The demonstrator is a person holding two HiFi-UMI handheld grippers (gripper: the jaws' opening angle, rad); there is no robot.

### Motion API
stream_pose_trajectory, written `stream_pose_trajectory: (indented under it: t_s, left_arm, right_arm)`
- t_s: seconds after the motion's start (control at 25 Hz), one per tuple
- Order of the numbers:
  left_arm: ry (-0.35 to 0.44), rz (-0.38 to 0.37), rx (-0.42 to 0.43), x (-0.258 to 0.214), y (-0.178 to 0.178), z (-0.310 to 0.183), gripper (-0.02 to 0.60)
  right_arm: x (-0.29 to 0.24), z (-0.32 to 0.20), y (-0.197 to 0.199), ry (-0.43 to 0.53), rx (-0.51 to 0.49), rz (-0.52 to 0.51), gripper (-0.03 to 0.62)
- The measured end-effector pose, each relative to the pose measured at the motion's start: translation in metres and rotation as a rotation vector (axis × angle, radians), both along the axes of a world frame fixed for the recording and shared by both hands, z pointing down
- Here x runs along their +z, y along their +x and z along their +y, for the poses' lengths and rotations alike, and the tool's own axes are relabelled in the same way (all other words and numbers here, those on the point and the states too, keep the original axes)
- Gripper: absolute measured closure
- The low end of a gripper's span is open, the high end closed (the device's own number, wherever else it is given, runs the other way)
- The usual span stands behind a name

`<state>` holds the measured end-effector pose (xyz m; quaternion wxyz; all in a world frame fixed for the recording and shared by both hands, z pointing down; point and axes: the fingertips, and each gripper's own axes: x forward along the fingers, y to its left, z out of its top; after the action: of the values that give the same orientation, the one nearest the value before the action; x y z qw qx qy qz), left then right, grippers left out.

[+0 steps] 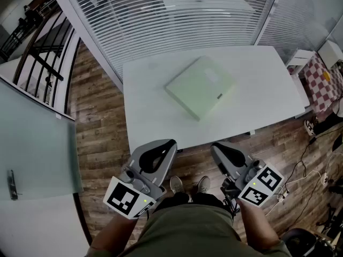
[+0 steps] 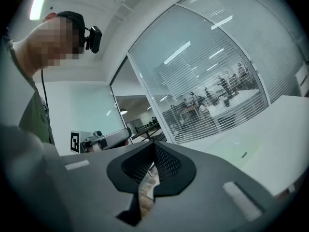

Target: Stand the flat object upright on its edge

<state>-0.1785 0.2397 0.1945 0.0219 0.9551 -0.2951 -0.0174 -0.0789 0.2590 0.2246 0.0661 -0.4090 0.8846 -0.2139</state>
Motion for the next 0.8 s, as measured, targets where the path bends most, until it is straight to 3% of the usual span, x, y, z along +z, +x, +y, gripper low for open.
stream_pose_trajectory:
  t_s: [0.4, 0.8]
  left_arm:
    - [-0.015, -0.022, -0.008, 0.008, 0.008, 0.003, 0.581]
    - [-0.017, -0.061, -0.064, 0.012, 0.049, 0.022, 0.581]
  right_arm:
    - [0.011, -0.002, 0.008, -0.045, -0.002, -0.056, 0.583]
    - [0.017, 0.009, 0.053, -0.069, -0.048, -0.072, 0.583]
